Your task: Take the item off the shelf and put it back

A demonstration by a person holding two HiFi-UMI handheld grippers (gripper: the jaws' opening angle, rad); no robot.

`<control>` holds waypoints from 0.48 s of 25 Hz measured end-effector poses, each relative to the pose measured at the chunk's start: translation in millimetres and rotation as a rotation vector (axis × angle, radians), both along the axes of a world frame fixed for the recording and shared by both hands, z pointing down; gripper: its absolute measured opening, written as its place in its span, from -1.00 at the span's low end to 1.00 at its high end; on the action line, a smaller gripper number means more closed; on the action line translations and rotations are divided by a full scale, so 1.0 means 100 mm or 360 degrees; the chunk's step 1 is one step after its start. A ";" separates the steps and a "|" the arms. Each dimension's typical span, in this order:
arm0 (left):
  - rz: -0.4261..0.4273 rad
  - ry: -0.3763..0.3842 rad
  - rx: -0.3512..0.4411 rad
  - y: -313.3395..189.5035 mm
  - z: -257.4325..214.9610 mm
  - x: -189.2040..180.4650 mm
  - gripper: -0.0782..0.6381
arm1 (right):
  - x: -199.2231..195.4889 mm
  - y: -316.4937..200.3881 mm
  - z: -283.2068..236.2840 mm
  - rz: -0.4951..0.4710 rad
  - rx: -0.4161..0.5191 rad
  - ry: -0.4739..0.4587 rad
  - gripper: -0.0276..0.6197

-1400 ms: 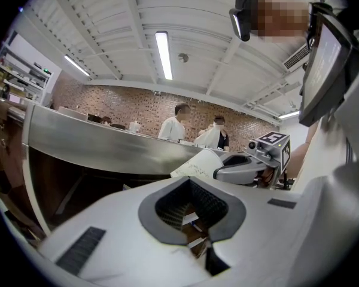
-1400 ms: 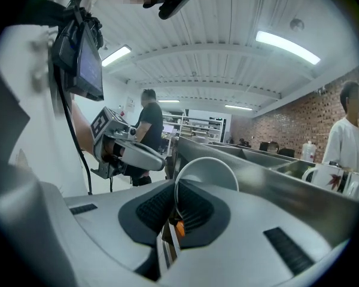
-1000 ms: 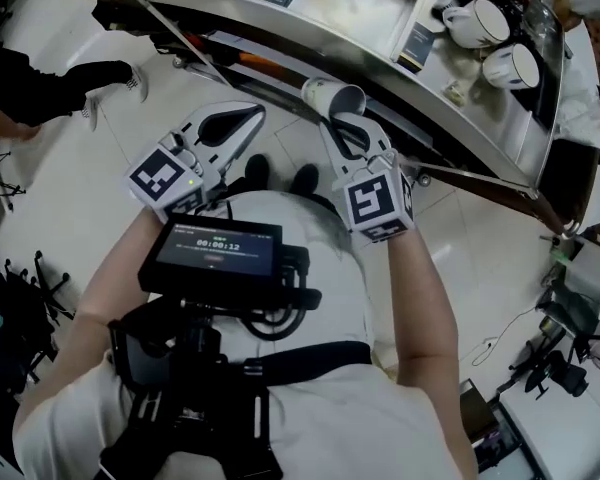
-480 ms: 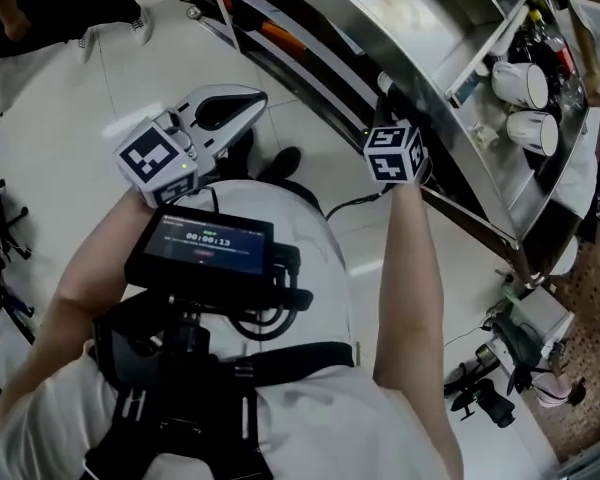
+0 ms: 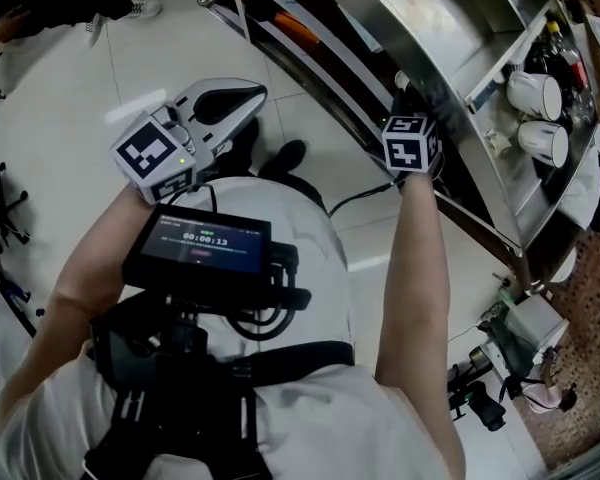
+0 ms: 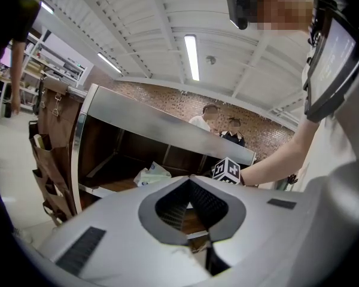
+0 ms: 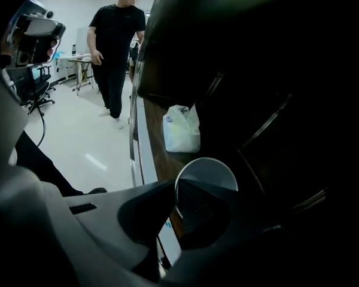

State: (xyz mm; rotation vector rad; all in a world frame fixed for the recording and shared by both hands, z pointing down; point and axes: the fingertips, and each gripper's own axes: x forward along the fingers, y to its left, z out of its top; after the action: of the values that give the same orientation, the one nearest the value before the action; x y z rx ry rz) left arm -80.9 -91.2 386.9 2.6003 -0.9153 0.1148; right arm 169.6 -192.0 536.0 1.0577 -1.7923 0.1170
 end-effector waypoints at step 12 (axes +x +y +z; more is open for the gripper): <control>-0.0015 -0.0026 -0.0080 0.02 0.14 0.07 -0.76 | 0.18 -0.12 -0.05 0.0049 0.0152 0.0048 -0.63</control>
State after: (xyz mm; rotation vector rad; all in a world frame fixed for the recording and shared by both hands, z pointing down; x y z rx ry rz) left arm -73.6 -89.6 401.3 2.5520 -0.9187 0.1551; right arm 187.8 -204.3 530.9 1.1491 -1.7694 0.0342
